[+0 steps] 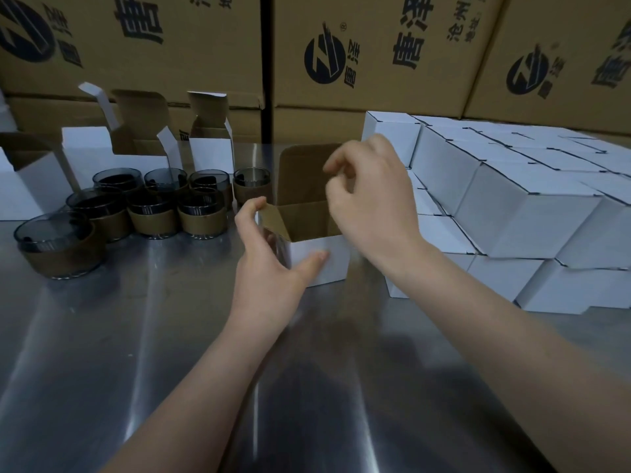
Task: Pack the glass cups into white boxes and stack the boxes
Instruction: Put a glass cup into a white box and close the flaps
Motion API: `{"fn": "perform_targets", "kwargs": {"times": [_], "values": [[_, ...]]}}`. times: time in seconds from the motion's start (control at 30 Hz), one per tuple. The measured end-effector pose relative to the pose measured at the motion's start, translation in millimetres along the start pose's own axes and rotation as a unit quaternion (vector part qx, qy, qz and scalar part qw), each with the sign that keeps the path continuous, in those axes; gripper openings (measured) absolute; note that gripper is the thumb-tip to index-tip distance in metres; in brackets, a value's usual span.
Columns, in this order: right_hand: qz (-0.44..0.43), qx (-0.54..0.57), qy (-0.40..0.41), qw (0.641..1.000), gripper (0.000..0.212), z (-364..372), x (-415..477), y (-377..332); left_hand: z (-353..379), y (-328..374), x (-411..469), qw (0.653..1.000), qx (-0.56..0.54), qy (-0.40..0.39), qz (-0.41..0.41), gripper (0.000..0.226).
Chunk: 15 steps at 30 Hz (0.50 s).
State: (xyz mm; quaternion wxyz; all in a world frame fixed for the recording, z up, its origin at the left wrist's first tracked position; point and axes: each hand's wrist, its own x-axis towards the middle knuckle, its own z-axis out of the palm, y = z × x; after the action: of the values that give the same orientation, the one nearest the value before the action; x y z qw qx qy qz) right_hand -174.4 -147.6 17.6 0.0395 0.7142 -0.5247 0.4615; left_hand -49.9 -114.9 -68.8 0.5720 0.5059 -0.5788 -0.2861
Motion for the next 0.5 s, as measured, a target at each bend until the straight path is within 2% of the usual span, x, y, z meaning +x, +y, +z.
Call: {"fn": "perform_targets", "kwargs": {"times": [0.07,0.17,0.23,0.3,0.33,0.4,0.5], "values": [[-0.077,0.053,0.043,0.995,0.016,0.1,-7.6,-17.6,0.8,-1.3,-0.1,1.0,0.011,-0.01,0.001,0.086],[-0.149,0.115,0.008,0.982,0.016,8.0,-12.5,-39.8,2.8,-2.7,1.1,0.997,0.075,-0.028,0.005,0.067],[-0.152,0.132,-0.066,0.977,0.016,14.6,-5.9,-52.9,3.8,-3.3,1.3,0.994,0.108,-0.033,-0.007,0.052],[-0.14,0.098,-0.162,0.972,0.018,25.2,9.1,-63.6,3.8,-3.9,0.9,0.994,0.098,-0.028,-0.023,0.036],[-0.129,0.072,-0.209,0.967,0.02,31.6,17.9,-68.6,3.6,-3.2,0.1,0.995,0.089,-0.031,-0.026,0.04],[-0.098,0.022,-0.309,0.946,0.025,45.3,35.5,-77.9,2.5,-0.7,-1.7,0.997,0.068,-0.043,-0.016,0.06],[-0.052,-0.015,-0.421,0.906,0.012,68.7,56.4,-88.5,0.5,3.1,-3.0,0.997,0.06,-0.056,-0.011,0.067]]}}
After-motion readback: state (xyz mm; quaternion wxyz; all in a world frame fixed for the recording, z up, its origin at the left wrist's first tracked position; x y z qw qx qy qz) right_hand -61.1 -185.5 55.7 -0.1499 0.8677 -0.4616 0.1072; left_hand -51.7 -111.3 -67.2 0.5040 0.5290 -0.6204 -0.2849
